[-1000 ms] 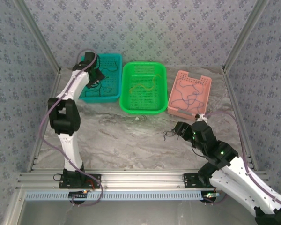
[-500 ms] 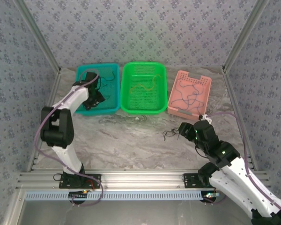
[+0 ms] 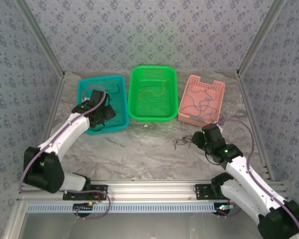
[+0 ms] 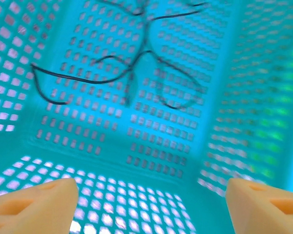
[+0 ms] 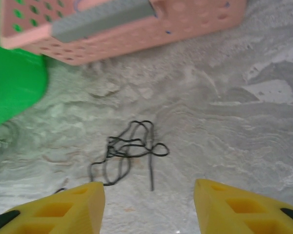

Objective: Untangle the cables

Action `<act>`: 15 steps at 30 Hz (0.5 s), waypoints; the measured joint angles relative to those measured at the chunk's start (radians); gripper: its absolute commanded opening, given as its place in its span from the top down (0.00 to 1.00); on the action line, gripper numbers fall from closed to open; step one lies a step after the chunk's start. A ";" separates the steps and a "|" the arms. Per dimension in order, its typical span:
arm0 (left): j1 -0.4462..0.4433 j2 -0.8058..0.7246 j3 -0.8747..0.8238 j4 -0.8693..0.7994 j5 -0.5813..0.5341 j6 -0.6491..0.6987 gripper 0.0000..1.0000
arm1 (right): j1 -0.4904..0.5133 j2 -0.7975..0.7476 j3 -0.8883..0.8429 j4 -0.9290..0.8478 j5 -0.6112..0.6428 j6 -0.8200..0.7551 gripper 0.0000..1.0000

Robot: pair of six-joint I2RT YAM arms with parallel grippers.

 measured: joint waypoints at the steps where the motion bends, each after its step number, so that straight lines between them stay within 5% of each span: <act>1: -0.040 -0.024 0.018 -0.010 -0.009 0.000 0.21 | -0.011 0.021 -0.013 0.019 -0.003 0.001 0.54; 11: -0.455 -0.071 0.079 0.009 -0.036 0.003 0.25 | -0.066 0.319 -0.039 0.186 -0.090 -0.096 0.60; 15: -0.558 -0.069 0.045 0.051 -0.037 0.002 0.26 | -0.059 0.399 -0.011 0.205 -0.119 -0.144 0.59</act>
